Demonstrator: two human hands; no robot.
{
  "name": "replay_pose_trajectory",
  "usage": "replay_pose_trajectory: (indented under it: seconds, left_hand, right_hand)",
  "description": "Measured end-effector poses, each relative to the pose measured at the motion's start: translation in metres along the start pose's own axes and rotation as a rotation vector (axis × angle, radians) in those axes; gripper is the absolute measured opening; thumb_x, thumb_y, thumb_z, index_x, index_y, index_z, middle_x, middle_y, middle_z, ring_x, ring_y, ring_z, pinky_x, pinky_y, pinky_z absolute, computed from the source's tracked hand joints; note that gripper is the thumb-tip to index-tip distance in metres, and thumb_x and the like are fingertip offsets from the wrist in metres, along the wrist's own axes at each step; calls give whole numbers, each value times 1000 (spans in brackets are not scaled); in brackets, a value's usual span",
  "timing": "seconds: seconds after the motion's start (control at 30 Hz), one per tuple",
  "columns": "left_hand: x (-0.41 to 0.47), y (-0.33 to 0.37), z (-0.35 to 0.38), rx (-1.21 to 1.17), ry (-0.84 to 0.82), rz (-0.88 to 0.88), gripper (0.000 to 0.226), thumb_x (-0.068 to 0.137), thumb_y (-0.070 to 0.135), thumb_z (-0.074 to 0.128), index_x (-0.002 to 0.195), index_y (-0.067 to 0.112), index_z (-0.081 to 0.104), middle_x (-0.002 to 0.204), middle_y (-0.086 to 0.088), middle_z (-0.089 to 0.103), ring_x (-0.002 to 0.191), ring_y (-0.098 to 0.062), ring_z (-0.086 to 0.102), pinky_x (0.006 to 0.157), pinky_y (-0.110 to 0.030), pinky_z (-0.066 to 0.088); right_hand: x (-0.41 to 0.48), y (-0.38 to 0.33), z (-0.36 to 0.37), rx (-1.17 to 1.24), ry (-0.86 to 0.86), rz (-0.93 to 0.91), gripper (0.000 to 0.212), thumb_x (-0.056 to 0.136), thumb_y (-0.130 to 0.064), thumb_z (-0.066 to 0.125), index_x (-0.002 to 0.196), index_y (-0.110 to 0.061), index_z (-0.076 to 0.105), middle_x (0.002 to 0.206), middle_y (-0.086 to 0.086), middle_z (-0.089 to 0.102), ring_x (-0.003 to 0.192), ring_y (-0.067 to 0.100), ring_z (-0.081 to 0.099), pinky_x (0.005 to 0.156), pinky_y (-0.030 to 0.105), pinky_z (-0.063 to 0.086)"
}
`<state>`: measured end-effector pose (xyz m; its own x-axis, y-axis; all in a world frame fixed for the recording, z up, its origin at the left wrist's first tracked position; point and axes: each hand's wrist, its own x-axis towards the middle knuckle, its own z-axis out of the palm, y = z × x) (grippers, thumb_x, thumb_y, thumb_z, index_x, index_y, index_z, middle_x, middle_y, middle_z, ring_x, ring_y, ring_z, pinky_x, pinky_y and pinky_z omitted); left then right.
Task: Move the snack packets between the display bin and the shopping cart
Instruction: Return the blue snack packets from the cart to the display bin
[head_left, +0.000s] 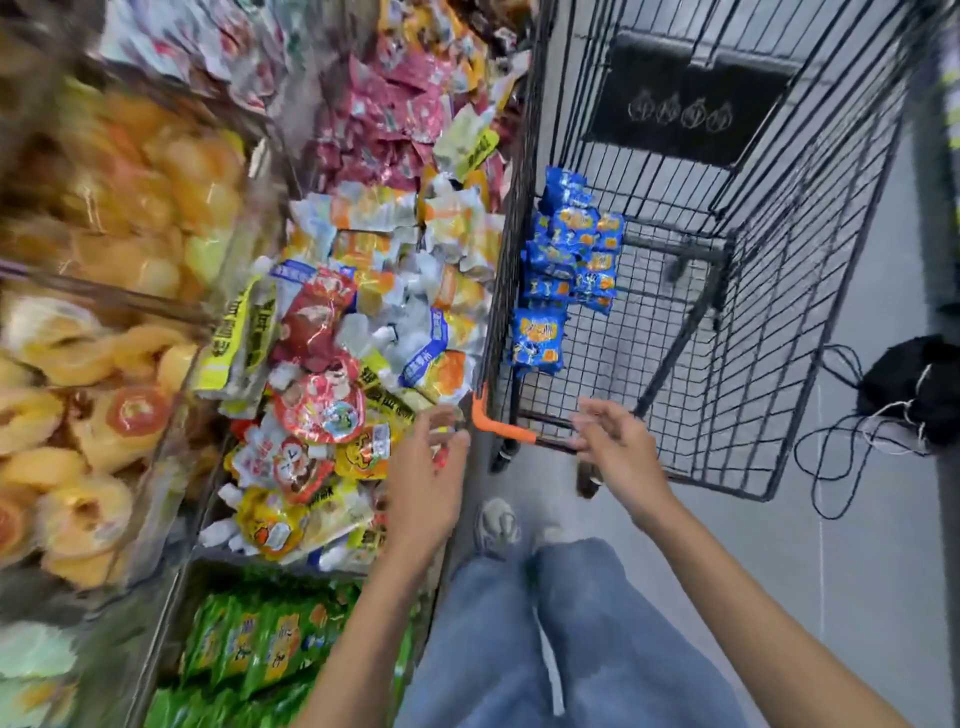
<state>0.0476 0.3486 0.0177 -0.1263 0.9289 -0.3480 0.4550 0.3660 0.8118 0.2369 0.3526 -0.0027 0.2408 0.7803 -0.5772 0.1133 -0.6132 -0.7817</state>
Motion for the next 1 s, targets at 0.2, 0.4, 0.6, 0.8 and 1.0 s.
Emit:
replay_pose_trajectory:
  seconds: [0.2, 0.4, 0.6, 0.8, 1.0]
  left_hand:
    - [97, 17, 57, 288, 156, 262, 44, 85, 13, 57, 128, 8, 50, 129, -10, 54, 120, -27, 47, 101, -28, 29]
    - [131, -13, 104, 475, 143, 309, 74, 85, 15, 62, 146, 0, 23, 149, -16, 36, 136, -26, 34, 111, -24, 17]
    - [136, -21, 114, 544, 209, 307, 76, 84, 16, 63, 146, 2, 22, 142, -14, 45, 126, -17, 35, 105, -16, 17]
    - [136, -21, 114, 501, 244, 327, 70, 85, 12, 61, 144, -1, 27, 144, -16, 42, 131, -19, 35, 109, -23, 23]
    - [120, -12, 124, 438, 201, 610, 48, 89, 5, 52, 134, -5, 40, 143, -16, 37, 137, -32, 32, 113, -43, 31]
  right_hand:
    - [135, -1, 26, -109, 63, 64, 26, 91, -22, 57, 116, -14, 54, 100, -2, 59, 101, 26, 61, 95, 48, 46]
    - [234, 40, 58, -351, 155, 163, 68, 78, -49, 68, 127, -7, 46, 124, 11, 56, 117, 27, 51, 96, 38, 42]
    - [254, 52, 70, -531, 234, 120, 70, 69, -55, 74, 120, -14, 50, 119, 8, 57, 111, 27, 54, 80, 35, 42]
    - [235, 51, 63, -232, 316, 39, 39, 76, -35, 74, 105, -14, 58, 95, -2, 63, 91, 21, 61, 75, 35, 49]
    - [177, 26, 14, 322, 9, -15, 12, 88, -5, 58, 97, -12, 59, 80, -4, 70, 68, 4, 67, 54, 22, 55]
